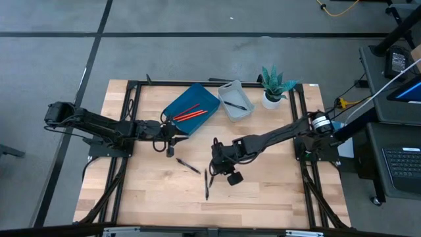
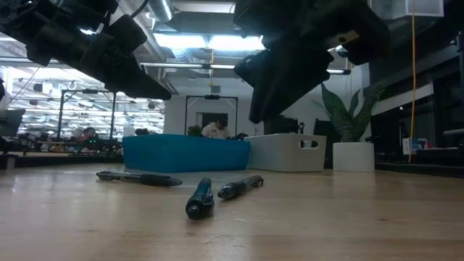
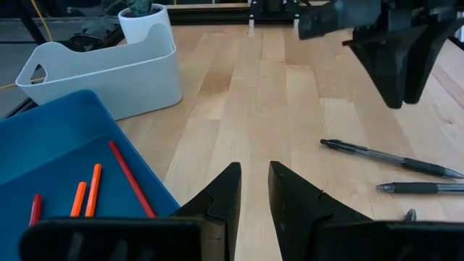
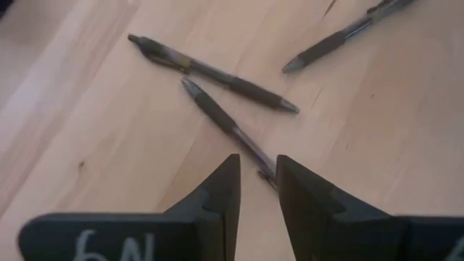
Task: Sort pens & pencils
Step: Put the black pen into the gray bin
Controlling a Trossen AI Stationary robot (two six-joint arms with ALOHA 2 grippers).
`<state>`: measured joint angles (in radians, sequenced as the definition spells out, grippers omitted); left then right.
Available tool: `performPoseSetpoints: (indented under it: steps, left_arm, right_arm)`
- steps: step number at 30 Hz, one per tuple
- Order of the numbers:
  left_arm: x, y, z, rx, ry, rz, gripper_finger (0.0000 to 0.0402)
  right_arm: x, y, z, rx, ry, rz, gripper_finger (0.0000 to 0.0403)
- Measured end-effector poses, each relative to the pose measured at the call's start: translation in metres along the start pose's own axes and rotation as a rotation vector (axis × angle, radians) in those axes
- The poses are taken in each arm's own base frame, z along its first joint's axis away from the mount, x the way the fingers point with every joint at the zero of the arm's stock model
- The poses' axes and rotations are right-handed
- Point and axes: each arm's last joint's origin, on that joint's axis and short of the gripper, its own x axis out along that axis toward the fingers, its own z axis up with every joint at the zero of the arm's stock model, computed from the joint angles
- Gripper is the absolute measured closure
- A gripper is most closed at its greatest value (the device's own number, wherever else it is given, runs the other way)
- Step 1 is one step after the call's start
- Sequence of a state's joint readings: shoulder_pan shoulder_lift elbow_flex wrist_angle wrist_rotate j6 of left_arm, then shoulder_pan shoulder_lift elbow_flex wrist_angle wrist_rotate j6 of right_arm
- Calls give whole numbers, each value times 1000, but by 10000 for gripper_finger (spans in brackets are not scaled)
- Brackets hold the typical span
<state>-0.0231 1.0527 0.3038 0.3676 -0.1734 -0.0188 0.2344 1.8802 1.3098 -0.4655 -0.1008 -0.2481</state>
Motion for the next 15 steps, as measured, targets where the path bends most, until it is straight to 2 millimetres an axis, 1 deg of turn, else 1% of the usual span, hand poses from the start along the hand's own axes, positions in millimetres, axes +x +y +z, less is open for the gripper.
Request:
performPoseSetpoints:
  steps: [8,15]
  left_arm:
    - [0,0,0,1,0,0,335]
    - [0,0,0,0,0,0,335]
  right_arm:
    - [24,-1,-6,-11,54,12,310]
    - [34,-6,10,-44,70,23,310]
